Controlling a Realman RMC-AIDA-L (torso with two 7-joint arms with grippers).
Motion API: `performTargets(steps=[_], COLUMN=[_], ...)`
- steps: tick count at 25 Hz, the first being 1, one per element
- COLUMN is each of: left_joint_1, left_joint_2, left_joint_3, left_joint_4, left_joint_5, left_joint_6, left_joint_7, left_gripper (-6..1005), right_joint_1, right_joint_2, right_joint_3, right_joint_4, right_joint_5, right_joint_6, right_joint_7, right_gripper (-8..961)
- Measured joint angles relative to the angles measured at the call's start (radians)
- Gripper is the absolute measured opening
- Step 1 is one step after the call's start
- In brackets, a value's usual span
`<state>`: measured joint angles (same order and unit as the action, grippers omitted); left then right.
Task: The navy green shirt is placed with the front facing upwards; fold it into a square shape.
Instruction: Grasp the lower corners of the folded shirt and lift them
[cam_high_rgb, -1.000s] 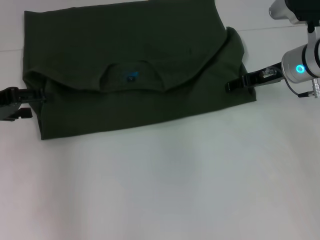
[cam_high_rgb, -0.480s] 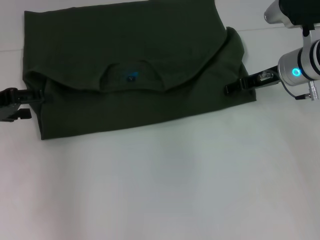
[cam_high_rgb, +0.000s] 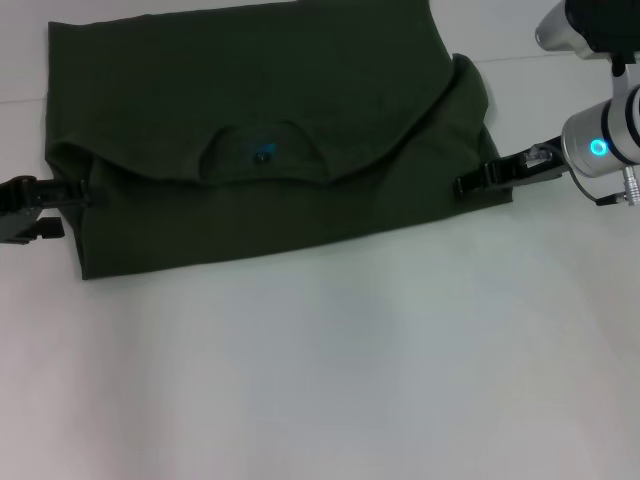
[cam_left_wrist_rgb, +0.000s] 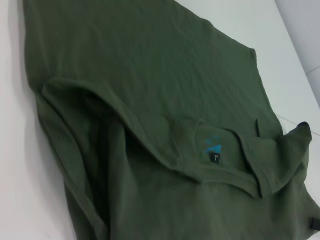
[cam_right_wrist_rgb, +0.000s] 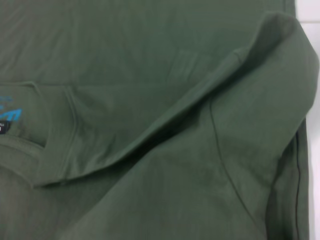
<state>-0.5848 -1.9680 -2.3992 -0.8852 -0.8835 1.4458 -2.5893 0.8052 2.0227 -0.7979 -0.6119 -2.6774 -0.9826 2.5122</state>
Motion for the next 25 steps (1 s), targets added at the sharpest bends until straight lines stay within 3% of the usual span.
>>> performTargets(steps=[4, 10, 21, 25], left_joint_1=[0.000, -0.001, -0.006, -0.006], left_joint_2=[0.000, -0.003, -0.004, 0.002], left_joint_3=[-0.001, -0.002, 0.003, 0.005], left_joint_4=[-0.001, -0.002, 0.002, 0.021], left_joint_5=[-0.001, -0.003, 0.000, 0.005], left_joint_6=[0.004, 0.007, 0.009, 0.008], left_joint_7=[0.000, 0.000, -0.002, -0.004], left_gripper=[947, 940, 920, 913], right_joint_1=[-0.004, -0.005, -0.012, -0.014], right_joint_2=[-0.007, -0.014, -0.027, -0.032], right_joint_3=[0.004, 0.003, 0.006, 0.007], right_joint_4=[-0.010, -0.010, -0.009, -0.020], right_joint_5=[0.006, 0.006, 0.005, 0.006], right_joint_6=[-0.026, -0.039, -0.062, -0.074], right_joint_7=[-0.001, 0.003, 0.006, 0.016], right_gripper=[676, 450, 218, 65])
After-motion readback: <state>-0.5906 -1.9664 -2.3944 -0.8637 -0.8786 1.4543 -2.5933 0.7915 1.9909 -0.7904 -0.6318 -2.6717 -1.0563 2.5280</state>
